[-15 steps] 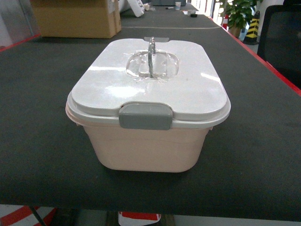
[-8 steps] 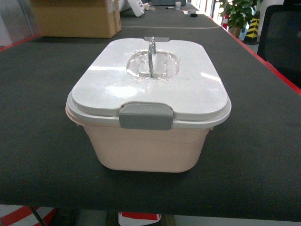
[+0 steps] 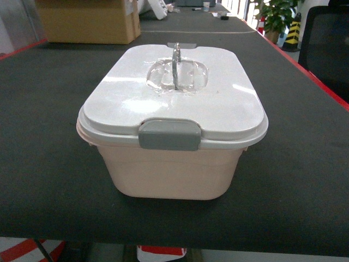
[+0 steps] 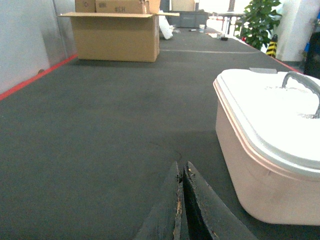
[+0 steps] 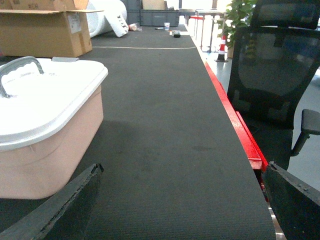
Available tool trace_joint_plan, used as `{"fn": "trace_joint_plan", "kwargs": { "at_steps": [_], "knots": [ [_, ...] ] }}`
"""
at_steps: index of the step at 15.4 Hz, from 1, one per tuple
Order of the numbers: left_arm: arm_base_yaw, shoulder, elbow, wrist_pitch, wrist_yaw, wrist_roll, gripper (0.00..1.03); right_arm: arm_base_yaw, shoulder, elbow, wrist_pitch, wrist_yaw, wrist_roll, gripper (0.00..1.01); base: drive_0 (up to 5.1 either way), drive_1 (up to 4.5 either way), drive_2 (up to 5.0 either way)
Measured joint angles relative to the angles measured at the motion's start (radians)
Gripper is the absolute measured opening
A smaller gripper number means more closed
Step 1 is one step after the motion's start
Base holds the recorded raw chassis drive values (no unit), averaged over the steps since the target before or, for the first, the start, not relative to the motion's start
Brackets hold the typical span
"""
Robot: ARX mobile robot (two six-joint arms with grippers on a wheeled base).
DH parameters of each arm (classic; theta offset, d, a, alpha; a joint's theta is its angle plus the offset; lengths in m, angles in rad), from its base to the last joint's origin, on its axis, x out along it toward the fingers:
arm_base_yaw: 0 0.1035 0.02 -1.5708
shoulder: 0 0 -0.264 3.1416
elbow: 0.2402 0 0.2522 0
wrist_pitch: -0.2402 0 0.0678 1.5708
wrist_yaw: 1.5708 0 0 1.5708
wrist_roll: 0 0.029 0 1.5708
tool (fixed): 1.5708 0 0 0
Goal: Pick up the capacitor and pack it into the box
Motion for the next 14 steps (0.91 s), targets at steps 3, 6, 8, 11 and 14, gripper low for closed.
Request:
{"fn": "trace_joint_plan", "kwargs": {
  "at_steps": [3, 6, 8, 11, 14],
  "knots": [
    [0.0, -0.096, -0.032, -0.064, -0.001, 0.0, 0.02, 0.0, 0.0, 0.0, 0.0, 0.0, 0.0, 0.98, 0.0, 0.0, 0.0],
    [0.0, -0.147, -0.064, -0.082, -0.001, 0.0, 0.02, 0.0, 0.0, 0.0, -0.001, 0.0, 0.0, 0.98, 0.0, 0.0, 0.0],
    [0.0, -0.195, -0.065, -0.114, 0.0, 0.0, 0.02, 0.0, 0.0, 0.0, -0.001, 0.0, 0.0, 0.98, 0.0, 0.0, 0.0],
    [0.0, -0.239, -0.064, -0.163, -0.001, 0.0, 0.02, 0.0, 0.0, 0.0, -0.001, 0.0, 0.0, 0.98, 0.0, 0.0, 0.0],
    [0.0, -0.402, -0.064, -0.322, 0.0, 0.0, 0.02, 0.0, 0.0, 0.0, -0.001, 0.0, 0.0, 0.98, 0.0, 0.0, 0.0]
  ]
}}
